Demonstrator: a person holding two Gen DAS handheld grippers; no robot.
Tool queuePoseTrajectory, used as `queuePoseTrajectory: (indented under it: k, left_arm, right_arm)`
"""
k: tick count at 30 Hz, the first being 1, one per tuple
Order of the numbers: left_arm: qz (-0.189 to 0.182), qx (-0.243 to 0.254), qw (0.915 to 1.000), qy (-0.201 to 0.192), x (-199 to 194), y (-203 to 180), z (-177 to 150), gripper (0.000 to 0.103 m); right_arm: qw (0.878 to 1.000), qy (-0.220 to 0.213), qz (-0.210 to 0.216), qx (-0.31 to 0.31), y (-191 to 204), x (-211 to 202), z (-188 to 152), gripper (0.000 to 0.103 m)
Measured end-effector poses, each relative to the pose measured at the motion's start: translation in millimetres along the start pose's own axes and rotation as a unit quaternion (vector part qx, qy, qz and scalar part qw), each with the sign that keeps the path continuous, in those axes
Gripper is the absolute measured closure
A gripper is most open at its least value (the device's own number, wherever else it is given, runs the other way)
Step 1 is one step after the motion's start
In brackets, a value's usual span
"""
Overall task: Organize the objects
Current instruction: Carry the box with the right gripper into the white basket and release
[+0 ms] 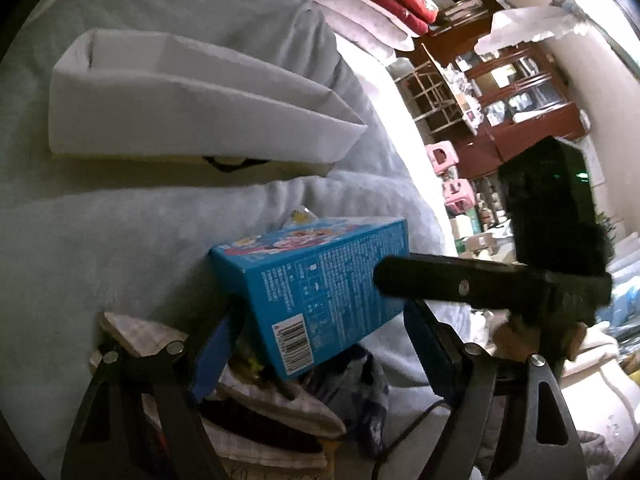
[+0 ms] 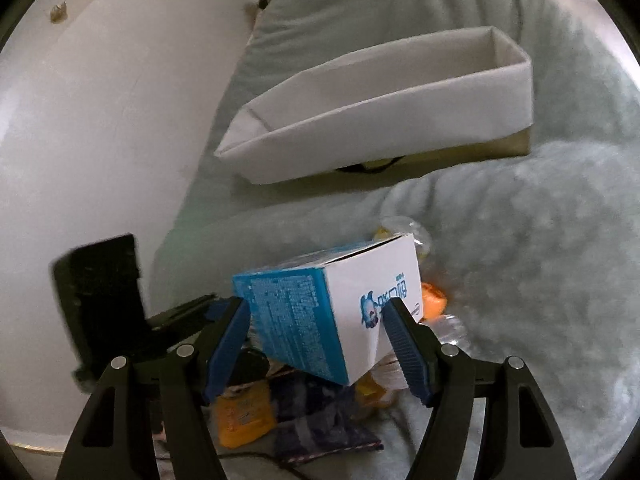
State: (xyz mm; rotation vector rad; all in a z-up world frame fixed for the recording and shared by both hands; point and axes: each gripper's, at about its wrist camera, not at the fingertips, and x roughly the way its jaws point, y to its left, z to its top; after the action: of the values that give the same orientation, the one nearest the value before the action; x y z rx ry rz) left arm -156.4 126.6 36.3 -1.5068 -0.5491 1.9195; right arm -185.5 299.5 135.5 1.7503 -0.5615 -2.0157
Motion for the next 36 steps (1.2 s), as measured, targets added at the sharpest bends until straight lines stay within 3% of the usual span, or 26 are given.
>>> queuePoseTrajectory:
  k: [7, 11, 16, 22, 28, 32, 36]
  left_arm:
    - [0.043, 0.039, 0.9983, -0.007, -1, -34, 30, 0.023]
    - [0.076, 0.073, 0.9939, -0.033, -8, -63, 70, 0.023]
    - [0.097, 0.106, 0.9873, -0.068, -10, -86, 118, 0.023]
    - [0.077, 0.064, 0.9936, -0.053, 35, -59, 175, 0.023]
    - [0.095, 0.02, 0.9952, -0.014, 94, -24, 195, 0.023]
    - [0.088, 0.001, 0.9957, 0.028, 128, -9, 183, 0.026]
    - [0.098, -0.02, 0.9936, 0.052, 156, 6, 165, 0.033]
  right_arm:
    - [0.998, -0.051, -0.007, -0.041, 31, -47, 6, 0.033]
    - [0.995, -0.085, -0.036, -0.049, 43, -67, 39, 0.033]
    - [0.993, -0.114, -0.023, -0.028, 30, -83, 82, 0.033]
    - [0.987, -0.16, -0.013, -0.021, 0, -76, 146, 0.033]
    - [0.991, -0.124, -0.043, -0.002, -42, -31, 169, 0.033]
    - [0.993, -0.069, -0.089, 0.048, -74, 3, 166, 0.033]
    - [0.987, -0.05, -0.116, 0.098, -109, 28, 157, 0.037]
